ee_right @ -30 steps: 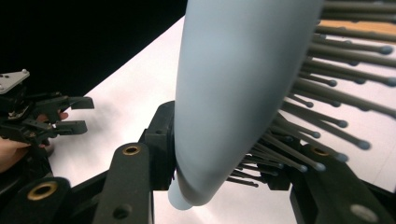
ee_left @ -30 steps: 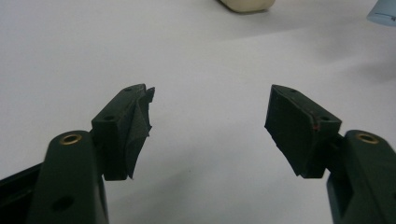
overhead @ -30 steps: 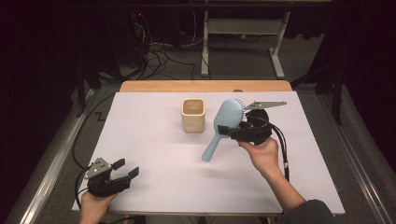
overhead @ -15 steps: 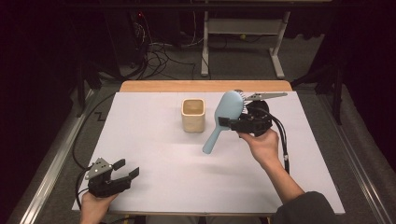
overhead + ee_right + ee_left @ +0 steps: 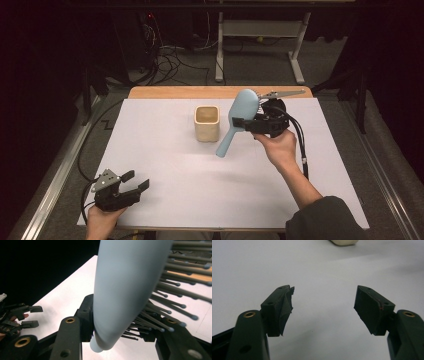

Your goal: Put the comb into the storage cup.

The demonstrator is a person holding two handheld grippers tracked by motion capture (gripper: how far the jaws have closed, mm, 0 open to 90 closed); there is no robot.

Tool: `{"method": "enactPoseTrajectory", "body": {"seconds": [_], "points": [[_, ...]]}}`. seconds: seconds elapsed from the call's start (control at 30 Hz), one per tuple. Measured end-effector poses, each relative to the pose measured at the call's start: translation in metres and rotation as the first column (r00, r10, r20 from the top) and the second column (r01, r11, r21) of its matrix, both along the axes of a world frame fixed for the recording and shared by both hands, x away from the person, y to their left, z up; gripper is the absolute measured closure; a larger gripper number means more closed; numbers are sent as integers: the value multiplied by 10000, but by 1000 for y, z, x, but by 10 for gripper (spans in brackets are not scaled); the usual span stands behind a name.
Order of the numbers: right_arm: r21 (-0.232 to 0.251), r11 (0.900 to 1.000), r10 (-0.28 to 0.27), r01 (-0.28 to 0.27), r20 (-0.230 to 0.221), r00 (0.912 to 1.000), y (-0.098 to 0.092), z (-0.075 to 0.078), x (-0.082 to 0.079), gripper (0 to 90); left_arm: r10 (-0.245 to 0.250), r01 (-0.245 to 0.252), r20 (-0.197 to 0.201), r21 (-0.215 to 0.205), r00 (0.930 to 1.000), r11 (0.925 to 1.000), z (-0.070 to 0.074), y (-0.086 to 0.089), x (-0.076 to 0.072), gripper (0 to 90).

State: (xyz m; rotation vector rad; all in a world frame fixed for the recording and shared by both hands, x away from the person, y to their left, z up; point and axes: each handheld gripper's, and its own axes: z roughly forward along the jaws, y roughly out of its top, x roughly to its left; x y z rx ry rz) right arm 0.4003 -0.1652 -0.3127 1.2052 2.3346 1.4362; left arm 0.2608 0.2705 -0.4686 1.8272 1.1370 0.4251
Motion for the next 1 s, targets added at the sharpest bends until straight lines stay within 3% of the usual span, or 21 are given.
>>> {"method": "enactPoseTrajectory", "body": {"seconds": [1.0], "points": [[26, 9993, -366, 366, 115, 9993, 2, 17, 20, 560, 13, -13, -19, -26, 10000, 10000, 0, 1, 0, 315]]}}
